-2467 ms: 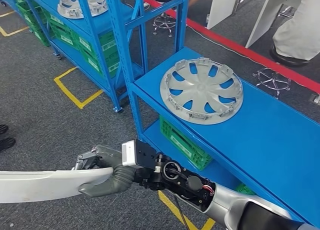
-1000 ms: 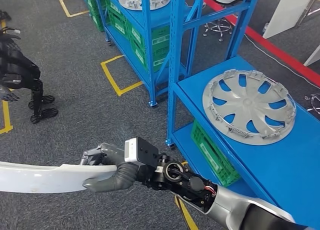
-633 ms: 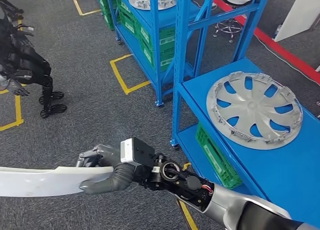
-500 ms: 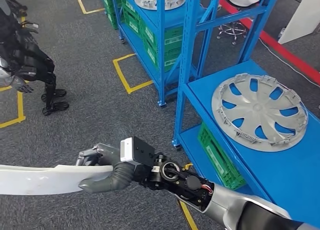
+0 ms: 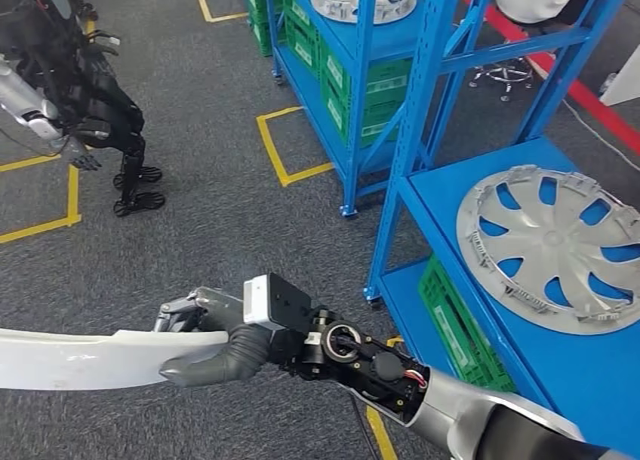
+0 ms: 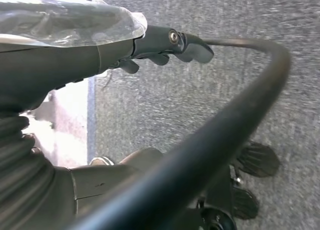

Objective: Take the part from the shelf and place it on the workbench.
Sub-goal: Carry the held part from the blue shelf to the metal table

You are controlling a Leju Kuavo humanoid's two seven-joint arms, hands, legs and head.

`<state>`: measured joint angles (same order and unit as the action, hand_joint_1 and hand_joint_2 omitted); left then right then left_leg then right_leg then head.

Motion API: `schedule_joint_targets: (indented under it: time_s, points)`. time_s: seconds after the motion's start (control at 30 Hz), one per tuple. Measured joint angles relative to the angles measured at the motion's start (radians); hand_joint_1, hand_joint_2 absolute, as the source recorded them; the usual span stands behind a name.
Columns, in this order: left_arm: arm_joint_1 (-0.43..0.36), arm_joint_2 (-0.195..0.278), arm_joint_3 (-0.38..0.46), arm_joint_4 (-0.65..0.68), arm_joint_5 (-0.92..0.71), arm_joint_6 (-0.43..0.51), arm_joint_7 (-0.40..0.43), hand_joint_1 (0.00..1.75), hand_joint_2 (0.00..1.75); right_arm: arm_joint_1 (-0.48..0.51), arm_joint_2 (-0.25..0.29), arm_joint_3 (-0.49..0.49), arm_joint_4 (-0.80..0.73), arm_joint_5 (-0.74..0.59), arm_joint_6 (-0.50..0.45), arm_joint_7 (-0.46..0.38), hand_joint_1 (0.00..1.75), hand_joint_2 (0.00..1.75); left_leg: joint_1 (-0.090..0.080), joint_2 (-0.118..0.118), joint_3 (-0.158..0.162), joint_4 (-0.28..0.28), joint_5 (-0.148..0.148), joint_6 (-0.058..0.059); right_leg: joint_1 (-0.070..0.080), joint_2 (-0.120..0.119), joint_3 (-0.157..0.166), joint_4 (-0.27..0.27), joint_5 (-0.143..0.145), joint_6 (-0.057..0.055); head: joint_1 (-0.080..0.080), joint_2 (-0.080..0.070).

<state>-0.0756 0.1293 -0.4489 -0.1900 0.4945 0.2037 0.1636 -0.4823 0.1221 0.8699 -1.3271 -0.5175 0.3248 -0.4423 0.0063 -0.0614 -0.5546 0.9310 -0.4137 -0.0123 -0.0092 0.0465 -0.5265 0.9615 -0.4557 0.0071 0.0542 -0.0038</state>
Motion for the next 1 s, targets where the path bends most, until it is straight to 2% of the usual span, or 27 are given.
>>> schedule_joint_targets:
  time_s: [0.07, 0.13, 0.2, 0.27, 0.3, 0.33, 0.37, 0.43, 0.47, 0.5, 0.53, 0.57, 0.63, 0.7, 0.77, 0.8, 0.83, 0.87, 0.9, 0.93, 1.0]
  points:
    - [0.002, 0.001, -0.002, 0.0, -0.002, 0.003, 0.002, 0.0, 1.75, -0.001, 0.0, 0.001, 0.0, 0.0, 0.0, 0.0, 1.75, 1.75, 0.003, -0.011, -0.009, 0.002, 0.004, -0.011, 0.002, 0.0, 0.003, -0.004, -0.001, -0.007, -0.001, 0.0]
    - [0.005, 0.001, -0.003, 0.0, -0.003, 0.005, 0.005, 0.0, 1.75, -0.002, 0.001, 0.002, 0.0, 0.0, 0.0, -0.001, 1.75, 1.75, 0.004, 0.005, -0.019, 0.023, -0.01, -0.021, 0.0, -0.013, 0.008, -0.012, 0.005, -0.018, -0.005, 0.0]
    - [0.002, 0.0, -0.006, 0.0, -0.003, 0.006, 0.007, 0.0, 1.75, -0.002, 0.001, 0.002, 0.0, 0.0, 0.0, -0.001, 1.75, 1.75, 0.003, 0.037, -0.072, 0.131, -0.067, -0.031, -0.001, -0.031, 0.012, -0.019, 0.007, -0.027, -0.013, 0.0]
    - [0.0, 0.0, -0.011, 0.0, -0.005, 0.007, 0.007, 0.0, 1.75, -0.001, 0.001, 0.002, 0.001, 0.001, 0.0, -0.001, 1.75, 1.75, 0.004, 0.05, -0.151, 0.279, -0.124, -0.036, 0.002, -0.05, 0.01, -0.019, 0.007, -0.031, -0.017, 0.0]
    - [0.001, -0.001, -0.013, 0.0, -0.005, 0.007, 0.007, 0.0, 1.75, 0.0, 0.001, 0.002, 0.002, 0.001, 0.0, -0.001, 1.75, 1.75, 0.004, 0.052, -0.173, 0.317, -0.13, -0.037, 0.003, -0.058, 0.009, -0.019, 0.006, -0.032, -0.017, 0.0]
    - [0.002, -0.001, -0.015, 0.0, -0.006, 0.007, 0.007, 0.0, 1.75, 0.0, 0.001, 0.003, 0.002, 0.001, -0.001, -0.001, 1.75, 1.75, 0.004, 0.053, -0.174, 0.316, -0.118, -0.036, 0.003, -0.065, 0.01, -0.019, 0.006, -0.032, -0.018, 0.0]
    - [0.003, -0.002, -0.017, 0.0, -0.006, 0.007, 0.008, 0.0, 1.75, 0.0, 0.001, 0.003, 0.002, 0.002, -0.001, -0.001, 1.75, 1.75, 0.004, 0.055, -0.155, 0.274, -0.09, -0.034, 0.003, -0.071, 0.01, -0.019, 0.005, -0.032, -0.018, 0.0]
    - [0.003, -0.001, -0.019, 0.0, -0.006, 0.008, 0.008, 0.0, 1.75, -0.002, 0.001, 0.003, 0.002, 0.003, -0.001, -0.001, 1.75, 1.75, 0.0, 0.082, -0.071, 0.11, -0.021, -0.025, 0.005, -0.083, 0.013, -0.019, 0.002, -0.03, -0.018, 0.0]
    - [0.002, -0.001, -0.019, 0.0, -0.006, 0.009, 0.008, 0.0, 1.75, -0.003, 0.001, 0.003, 0.002, 0.004, -0.001, -0.002, 1.75, 1.75, -0.004, 0.094, -0.037, 0.045, 0.001, -0.019, 0.006, -0.088, 0.015, -0.019, 0.0, -0.027, -0.017, 0.0]
    - [0.0, 0.0, -0.02, 0.0, -0.006, 0.009, 0.008, 0.0, 1.75, -0.003, 0.002, 0.003, 0.002, 0.006, -0.001, -0.002, 1.75, 1.75, -0.008, 0.103, -0.016, 0.003, 0.012, -0.013, 0.008, -0.093, 0.016, -0.019, -0.002, -0.023, -0.016, 0.0]
    - [-0.001, 0.0, -0.022, 0.0, -0.005, 0.01, 0.008, 0.0, 1.75, -0.003, 0.002, 0.003, 0.002, 0.007, -0.001, -0.002, 1.75, 1.75, -0.012, 0.103, -0.013, -0.007, 0.01, -0.009, 0.01, -0.097, 0.017, -0.019, -0.004, -0.019, -0.015, 0.0]
    - [-0.001, 0.0, -0.023, 0.0, -0.004, 0.01, 0.008, 0.0, 1.75, -0.003, 0.002, 0.003, 0.002, 0.008, -0.001, -0.002, 1.75, 1.75, -0.015, 0.092, -0.013, -0.006, 0.011, -0.004, 0.01, -0.103, 0.018, -0.021, -0.006, -0.015, -0.015, 0.0]
    - [0.0, 0.001, -0.025, 0.0, -0.003, 0.012, 0.008, 0.0, 1.75, -0.003, 0.002, 0.003, 0.002, 0.01, -0.001, -0.002, 1.75, 1.75, -0.011, 0.079, -0.01, -0.011, 0.014, 0.005, 0.009, -0.101, 0.018, -0.013, -0.017, -0.004, -0.014, 0.0]
    - [0.001, 0.001, -0.026, 0.0, -0.001, 0.013, 0.009, 0.0, 1.75, -0.003, 0.002, 0.003, 0.002, 0.012, -0.001, -0.002, 1.75, 1.75, -0.006, 0.067, -0.005, -0.016, 0.017, 0.016, 0.007, -0.076, -0.015, 0.064, -0.065, 0.003, -0.011, 0.0]
    - [0.001, 0.001, -0.026, 0.0, 0.0, 0.014, 0.01, 0.0, 1.75, -0.002, 0.001, 0.002, 0.002, 0.015, -0.002, -0.002, 1.75, 1.75, -0.007, 0.052, -0.004, -0.015, 0.016, 0.021, 0.006, -0.054, -0.082, 0.213, -0.134, 0.005, -0.006, 0.0]
    - [0.001, 0.001, -0.027, 0.0, 0.001, 0.014, 0.01, 0.0, 1.75, 0.0, 0.001, 0.003, 0.003, 0.016, -0.002, -0.002, 1.75, 1.75, -0.007, 0.043, -0.004, -0.015, 0.016, 0.022, 0.006, -0.051, -0.113, 0.276, -0.155, 0.005, -0.005, 0.0]
    - [0.001, 0.001, -0.027, 0.0, 0.001, 0.014, 0.01, 0.0, 1.75, 0.001, 0.001, 0.003, 0.003, 0.018, -0.002, -0.001, 1.75, 1.75, -0.007, 0.032, -0.003, -0.013, 0.015, 0.022, 0.006, -0.05, -0.129, 0.305, -0.155, 0.004, -0.004, 0.0]
    - [0.001, 0.001, -0.027, 0.0, 0.002, 0.014, 0.01, 0.0, 1.75, 0.002, 0.001, 0.003, 0.003, 0.019, -0.002, -0.001, 1.75, 1.75, -0.007, 0.021, -0.002, -0.012, 0.014, 0.022, 0.006, -0.048, -0.128, 0.294, -0.135, 0.003, -0.004, 0.0]
    - [0.002, 0.001, -0.027, 0.0, 0.002, 0.014, 0.01, 0.0, 1.75, 0.001, 0.001, 0.003, 0.003, 0.02, -0.002, -0.001, 1.75, 1.75, -0.007, 0.009, 0.0, -0.01, 0.012, 0.022, 0.005, -0.045, -0.106, 0.238, -0.098, 0.002, -0.003, 0.0]
    - [0.002, 0.001, -0.027, 0.0, 0.002, 0.014, 0.01, 0.0, 1.75, 0.0, 0.001, 0.003, 0.003, 0.021, -0.002, -0.001, 1.75, 1.75, -0.007, -0.003, 0.002, -0.007, 0.01, 0.019, 0.004, -0.034, -0.073, 0.157, -0.054, 0.0, -0.001, 0.0]
    - [0.001, 0.0, -0.027, 0.0, 0.002, 0.014, 0.01, 0.0, 1.75, -0.001, 0.001, 0.003, 0.003, 0.024, -0.003, 0.0, 1.75, 1.75, -0.006, -0.024, 0.0, 0.0, 0.006, 0.013, 0.0, 0.006, -0.016, 0.035, -0.007, -0.003, -0.001, 0.0]
